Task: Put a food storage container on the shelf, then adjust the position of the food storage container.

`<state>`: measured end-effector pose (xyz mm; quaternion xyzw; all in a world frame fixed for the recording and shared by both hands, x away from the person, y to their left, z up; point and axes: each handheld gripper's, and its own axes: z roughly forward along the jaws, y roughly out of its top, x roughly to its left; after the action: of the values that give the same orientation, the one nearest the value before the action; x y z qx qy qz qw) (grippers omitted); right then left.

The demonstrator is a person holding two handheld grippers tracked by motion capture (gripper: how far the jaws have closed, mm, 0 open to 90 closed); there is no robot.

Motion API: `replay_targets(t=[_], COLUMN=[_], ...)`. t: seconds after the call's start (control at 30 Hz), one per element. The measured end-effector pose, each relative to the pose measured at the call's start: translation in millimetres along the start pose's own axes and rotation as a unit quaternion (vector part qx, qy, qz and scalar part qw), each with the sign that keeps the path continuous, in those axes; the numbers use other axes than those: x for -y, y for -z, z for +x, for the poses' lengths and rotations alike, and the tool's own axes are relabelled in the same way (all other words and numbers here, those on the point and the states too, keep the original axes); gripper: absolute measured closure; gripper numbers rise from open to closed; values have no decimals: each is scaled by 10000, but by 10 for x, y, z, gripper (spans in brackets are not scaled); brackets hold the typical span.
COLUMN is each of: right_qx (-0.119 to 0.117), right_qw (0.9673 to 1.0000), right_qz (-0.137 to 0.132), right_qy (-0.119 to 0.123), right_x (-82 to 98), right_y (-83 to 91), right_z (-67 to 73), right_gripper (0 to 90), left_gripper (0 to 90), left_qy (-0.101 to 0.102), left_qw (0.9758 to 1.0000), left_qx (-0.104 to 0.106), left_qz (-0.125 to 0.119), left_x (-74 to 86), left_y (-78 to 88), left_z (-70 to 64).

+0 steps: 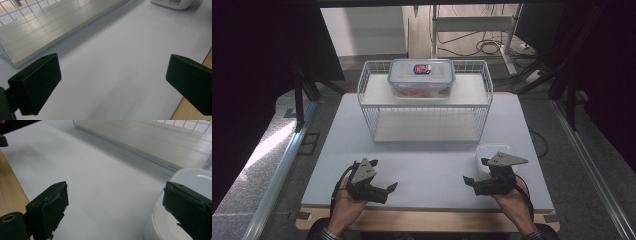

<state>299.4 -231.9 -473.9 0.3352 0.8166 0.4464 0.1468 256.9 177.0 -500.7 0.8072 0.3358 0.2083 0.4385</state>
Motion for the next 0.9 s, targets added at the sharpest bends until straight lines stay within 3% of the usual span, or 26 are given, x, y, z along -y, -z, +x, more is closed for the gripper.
replay_targets(t=[0.33,0.47,0.63,0.9], right_qx=[377,613,893,1029], right_qw=[9989,9976,9952,9937], right_qz=[200,202,159,213], right_qy=[-191,-268,-367,-384], right_x=[48,37,36,44], right_y=[-44,9,114,238], right_z=[-99,-149,-276,-469], right_gripper=[18,129,357,657], left_gripper=[2,5,9,13], left_qy=[233,281,297,303], left_qw=[9997,9996,9995,9995], left_qx=[-33,-69,-69,-69], left_qz=[7,11,57,114], left_x=[29,39,48,56], left_y=[14,19,8,-12], left_z=[71,95,107,108])
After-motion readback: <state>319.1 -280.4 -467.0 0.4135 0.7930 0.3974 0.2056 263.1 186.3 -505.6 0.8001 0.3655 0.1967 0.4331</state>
